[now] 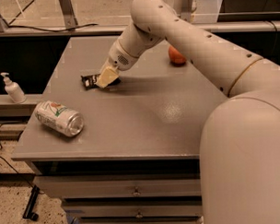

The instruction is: Pick rxbar chocolate

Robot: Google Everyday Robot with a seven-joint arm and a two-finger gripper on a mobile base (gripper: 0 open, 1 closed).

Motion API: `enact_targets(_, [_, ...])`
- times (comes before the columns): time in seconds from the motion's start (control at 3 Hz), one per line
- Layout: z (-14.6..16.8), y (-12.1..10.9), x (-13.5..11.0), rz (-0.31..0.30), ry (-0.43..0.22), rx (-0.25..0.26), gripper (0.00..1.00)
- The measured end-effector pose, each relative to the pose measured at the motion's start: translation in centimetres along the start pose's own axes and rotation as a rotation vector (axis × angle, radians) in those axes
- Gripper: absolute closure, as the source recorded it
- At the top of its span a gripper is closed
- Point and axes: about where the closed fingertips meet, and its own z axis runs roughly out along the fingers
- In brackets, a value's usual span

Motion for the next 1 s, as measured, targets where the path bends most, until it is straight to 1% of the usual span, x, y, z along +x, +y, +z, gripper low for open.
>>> enact_targets(0.33, [0.0, 0.0, 0.0, 0.000, 0.000, 0.000, 1.00])
enact_targets(0.67, [-4.4, 0.2, -3.7, -0.038, -0.098, 0.074, 1.00])
enact_targets(1.0, [-9.5, 1.1, -6.9, -0.062, -0.205, 0.165, 1.00])
